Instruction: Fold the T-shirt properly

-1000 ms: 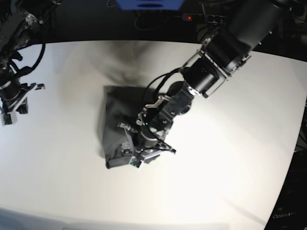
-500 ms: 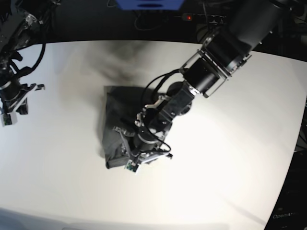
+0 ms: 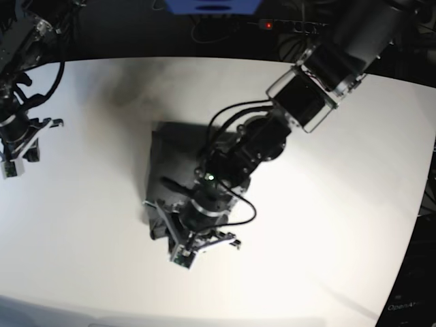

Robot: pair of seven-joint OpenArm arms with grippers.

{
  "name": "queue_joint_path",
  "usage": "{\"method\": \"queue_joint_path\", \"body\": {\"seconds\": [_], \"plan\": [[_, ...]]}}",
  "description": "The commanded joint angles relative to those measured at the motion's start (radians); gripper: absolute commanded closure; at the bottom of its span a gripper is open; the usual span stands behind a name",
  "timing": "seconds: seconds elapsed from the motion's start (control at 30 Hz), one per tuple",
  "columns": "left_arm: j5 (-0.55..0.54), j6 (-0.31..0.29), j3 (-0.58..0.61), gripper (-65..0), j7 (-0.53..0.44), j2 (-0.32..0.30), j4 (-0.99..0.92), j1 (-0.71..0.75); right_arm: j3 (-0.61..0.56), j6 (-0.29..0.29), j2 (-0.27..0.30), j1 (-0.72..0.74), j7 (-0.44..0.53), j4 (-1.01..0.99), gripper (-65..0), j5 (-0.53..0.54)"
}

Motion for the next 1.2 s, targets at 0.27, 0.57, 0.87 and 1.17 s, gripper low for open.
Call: {"method": "queue_joint_path", "body": {"seconds": [0.27,0.57,0.87,1.17], "plan": [[0.01,-0.007,-0.26,-2.2,-0.022,-0.118,0.502,0.308,0.006,-0.001,0.011,-0.151,0.269,0.014,-0.3,-0.092],[0.009,-0.008,-0.34,-2.2,-0.03,-0.376,0.652,0.69,0.154,-0.001,-0.054,-0.286,0.409,0.012,-0.3,-0.228],[0.01,-0.008,-0.438,-2.2,-0.037,-0.485,0.663,1.015,0.306,-0.001,-0.11,-0.414,0.518,0.012,-0.3,-0.233],[0.013,-0.008,-0.567,-2.2,-0.277,-0.526,0.669,1.321,0.512,-0.001,-0.189,-0.452,0.516,0.006,-0.3,-0.234]]}}
